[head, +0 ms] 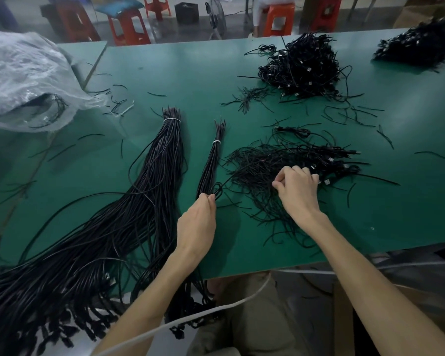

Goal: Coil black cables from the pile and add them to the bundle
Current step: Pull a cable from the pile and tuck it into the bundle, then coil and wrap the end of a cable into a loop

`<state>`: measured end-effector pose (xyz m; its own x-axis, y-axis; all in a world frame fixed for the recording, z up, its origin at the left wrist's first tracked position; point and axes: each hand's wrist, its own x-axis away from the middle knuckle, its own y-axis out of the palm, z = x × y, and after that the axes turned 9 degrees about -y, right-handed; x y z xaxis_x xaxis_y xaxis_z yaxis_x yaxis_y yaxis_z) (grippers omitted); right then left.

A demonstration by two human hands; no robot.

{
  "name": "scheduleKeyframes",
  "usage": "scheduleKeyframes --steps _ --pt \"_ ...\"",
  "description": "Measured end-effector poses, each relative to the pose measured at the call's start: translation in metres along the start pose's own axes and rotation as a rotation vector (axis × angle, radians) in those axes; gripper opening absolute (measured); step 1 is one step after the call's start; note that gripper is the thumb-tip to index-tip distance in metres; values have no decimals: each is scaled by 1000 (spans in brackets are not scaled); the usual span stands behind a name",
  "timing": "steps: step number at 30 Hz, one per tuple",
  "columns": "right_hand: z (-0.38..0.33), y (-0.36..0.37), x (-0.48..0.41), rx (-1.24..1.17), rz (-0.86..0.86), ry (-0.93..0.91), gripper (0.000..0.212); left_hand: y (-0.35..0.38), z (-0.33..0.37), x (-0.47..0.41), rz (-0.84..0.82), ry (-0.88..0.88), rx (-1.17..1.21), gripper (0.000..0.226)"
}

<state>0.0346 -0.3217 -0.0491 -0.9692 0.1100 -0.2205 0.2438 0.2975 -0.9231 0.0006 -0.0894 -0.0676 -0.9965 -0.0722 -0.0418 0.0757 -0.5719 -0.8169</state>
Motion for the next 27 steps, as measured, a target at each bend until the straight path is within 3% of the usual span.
scheduleKeyframes --steps 5,13,19,23,27 --pt "4 -2 -3 -154 -13 90 7 1 -3 -1 7 9 31 45" --pt "9 -12 3 -341 106 71 9 2 -4 0 22 1 33 44" --pt "-21 -41 19 -824 305 163 18 4 -4 -4 26 -59 51 45" --pt "-69 -32 44 -1072 120 109 21 3 -6 -7 6 -92 145 45" --pt "-104 2 59 -1206 -75 224 22 2 -7 -6 -28 -107 147 41"
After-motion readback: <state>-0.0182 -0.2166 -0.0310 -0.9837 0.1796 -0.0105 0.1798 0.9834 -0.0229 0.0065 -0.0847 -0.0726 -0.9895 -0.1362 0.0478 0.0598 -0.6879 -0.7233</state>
